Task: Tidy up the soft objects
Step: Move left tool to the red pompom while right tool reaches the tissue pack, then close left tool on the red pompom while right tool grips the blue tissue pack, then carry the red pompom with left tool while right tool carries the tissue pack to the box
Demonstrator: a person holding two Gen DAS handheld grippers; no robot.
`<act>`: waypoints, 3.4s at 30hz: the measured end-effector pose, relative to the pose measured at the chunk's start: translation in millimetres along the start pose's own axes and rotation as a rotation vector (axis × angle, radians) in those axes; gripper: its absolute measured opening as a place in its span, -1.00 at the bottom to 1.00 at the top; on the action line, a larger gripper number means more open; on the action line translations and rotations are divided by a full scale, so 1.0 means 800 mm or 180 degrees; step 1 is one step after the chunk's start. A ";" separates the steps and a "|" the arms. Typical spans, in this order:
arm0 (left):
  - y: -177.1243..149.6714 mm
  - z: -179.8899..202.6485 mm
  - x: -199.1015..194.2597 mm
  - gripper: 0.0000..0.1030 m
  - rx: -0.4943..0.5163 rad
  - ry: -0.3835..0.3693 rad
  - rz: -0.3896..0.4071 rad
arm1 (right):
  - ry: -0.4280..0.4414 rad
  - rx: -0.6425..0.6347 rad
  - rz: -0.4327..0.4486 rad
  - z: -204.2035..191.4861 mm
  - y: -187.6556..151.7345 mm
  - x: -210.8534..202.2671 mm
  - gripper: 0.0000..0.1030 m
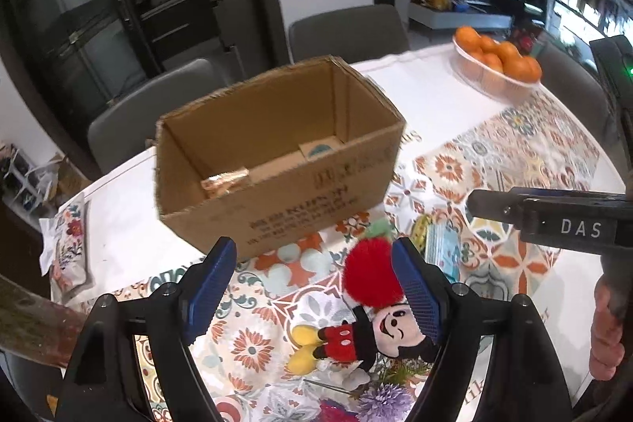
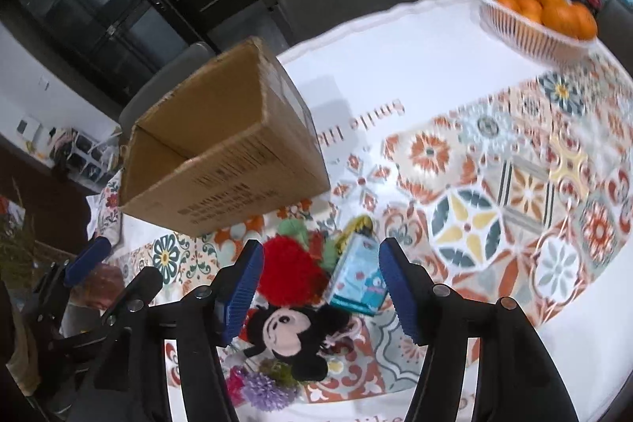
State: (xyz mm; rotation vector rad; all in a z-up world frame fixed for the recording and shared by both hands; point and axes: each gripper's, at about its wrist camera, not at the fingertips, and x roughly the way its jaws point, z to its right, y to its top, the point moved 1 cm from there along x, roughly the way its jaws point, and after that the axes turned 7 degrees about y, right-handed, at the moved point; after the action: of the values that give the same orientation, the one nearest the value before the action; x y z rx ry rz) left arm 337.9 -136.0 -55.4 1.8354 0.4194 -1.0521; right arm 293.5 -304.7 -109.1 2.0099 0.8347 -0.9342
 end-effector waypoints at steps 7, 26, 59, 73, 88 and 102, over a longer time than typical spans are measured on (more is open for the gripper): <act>-0.015 0.017 0.029 0.56 0.0145 -0.0185 -0.0146 | 0.0020 0.0216 -0.0181 0.029 -0.021 0.032 0.24; -0.042 0.052 0.127 0.63 0.0283 -0.0759 -0.0734 | 0.0125 0.0754 -0.0432 0.078 -0.050 0.098 0.35; -0.053 0.059 0.190 -0.27 -0.0050 -0.0838 -0.0972 | -0.0037 0.0586 -0.0411 0.077 -0.039 0.144 0.12; -0.046 0.028 0.120 -0.28 -0.0453 -0.0663 -0.0523 | -0.0116 0.0152 -0.0055 0.043 -0.041 0.076 0.12; -0.053 -0.018 0.035 -0.28 -0.0750 -0.0356 -0.0068 | -0.0034 -0.0440 0.0284 -0.022 -0.037 0.020 0.12; -0.042 -0.060 -0.041 -0.28 -0.0914 -0.0088 0.0411 | 0.0190 -0.0853 0.0557 -0.082 -0.032 -0.022 0.12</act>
State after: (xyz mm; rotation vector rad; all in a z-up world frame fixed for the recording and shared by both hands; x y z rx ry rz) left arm 319.8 -73.5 -39.0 1.5694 0.4072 -0.8793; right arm 285.8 -241.9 -74.0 1.8498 0.7585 -0.6309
